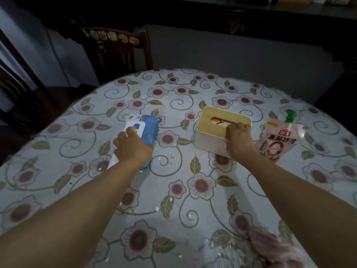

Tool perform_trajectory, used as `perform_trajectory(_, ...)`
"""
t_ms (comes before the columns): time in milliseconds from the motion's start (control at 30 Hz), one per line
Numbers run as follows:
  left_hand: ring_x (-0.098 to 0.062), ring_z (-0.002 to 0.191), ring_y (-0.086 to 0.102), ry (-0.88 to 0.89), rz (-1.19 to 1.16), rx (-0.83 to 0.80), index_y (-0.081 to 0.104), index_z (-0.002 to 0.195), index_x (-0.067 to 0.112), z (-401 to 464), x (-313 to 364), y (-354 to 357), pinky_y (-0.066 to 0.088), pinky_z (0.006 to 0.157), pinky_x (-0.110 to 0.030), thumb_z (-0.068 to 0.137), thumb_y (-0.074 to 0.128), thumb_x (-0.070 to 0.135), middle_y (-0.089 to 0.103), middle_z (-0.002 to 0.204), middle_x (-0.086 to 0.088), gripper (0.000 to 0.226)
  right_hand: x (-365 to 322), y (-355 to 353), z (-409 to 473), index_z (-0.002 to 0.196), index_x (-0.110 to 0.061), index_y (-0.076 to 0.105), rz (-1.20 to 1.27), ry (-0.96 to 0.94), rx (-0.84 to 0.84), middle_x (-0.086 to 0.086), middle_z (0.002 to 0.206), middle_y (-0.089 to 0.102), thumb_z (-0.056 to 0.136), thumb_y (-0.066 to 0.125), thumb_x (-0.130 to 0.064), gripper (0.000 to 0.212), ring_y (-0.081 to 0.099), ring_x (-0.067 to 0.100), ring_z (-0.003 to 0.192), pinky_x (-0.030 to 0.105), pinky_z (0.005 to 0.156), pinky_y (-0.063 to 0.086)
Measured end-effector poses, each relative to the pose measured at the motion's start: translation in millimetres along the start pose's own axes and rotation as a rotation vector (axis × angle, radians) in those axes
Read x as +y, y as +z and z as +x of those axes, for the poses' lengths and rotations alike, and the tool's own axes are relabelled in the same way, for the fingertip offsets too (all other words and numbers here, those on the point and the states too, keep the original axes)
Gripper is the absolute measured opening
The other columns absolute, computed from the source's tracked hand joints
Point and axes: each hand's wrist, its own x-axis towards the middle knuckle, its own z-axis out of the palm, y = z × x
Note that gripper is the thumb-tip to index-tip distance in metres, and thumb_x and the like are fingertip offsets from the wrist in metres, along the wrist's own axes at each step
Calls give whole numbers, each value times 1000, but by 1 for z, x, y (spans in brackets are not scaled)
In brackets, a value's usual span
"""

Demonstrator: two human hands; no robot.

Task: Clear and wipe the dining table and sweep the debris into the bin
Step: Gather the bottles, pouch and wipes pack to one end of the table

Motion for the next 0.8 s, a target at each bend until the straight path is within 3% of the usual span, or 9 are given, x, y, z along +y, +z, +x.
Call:
perform_trajectory(167, -40, 131, 29, -92, 57, -55, 20, 140, 15, 21, -13, 5, 29, 107, -54, 75, 73, 39, 29, 141, -21, 88, -35, -2, -33, 138, -10, 31, 74, -104, 88, 15, 145, 26, 76, 70, -13, 74, 22, 34, 131, 41, 109, 24)
perform_trajectory(333, -42, 122, 40, -83, 36, -19, 25, 134, 8, 28, -19, 10, 41, 97, -52, 78, 70, 18, 36, 133, -25, 73, -64, 12, -61, 135, -10, 33, 136, -102, -29, 12, 143, 25, 79, 65, -20, 65, 24, 31, 128, 45, 102, 37)
perform_trajectory(467, -43, 120, 43, -65, 10, 31, 28, 130, 2, 18, -18, -2, 43, 92, -52, 79, 70, 19, 38, 131, -26, 69, -64, 7, -79, 137, -8, 34, 137, -10, 10, 14, 144, 26, 85, 61, -25, 60, 26, 31, 129, 41, 106, 31)
perform_trajectory(600, -41, 117, 46, 89, 59, 41, 34, 127, 1, -7, -6, -17, 45, 86, -51, 75, 73, 21, 44, 128, -24, 68, -47, -14, -94, 138, -9, 34, 120, 44, 26, 14, 147, 23, 84, 62, -22, 63, 22, 32, 133, 40, 109, 27)
perform_trajectory(800, -37, 110, 51, 415, 122, -129, 40, 123, 6, -62, 35, -12, 46, 81, -44, 72, 68, 15, 51, 121, -17, 59, 6, -46, -121, 134, -10, 39, 105, 217, -15, 15, 143, 28, 80, 66, -23, 62, 26, 34, 129, 40, 106, 31)
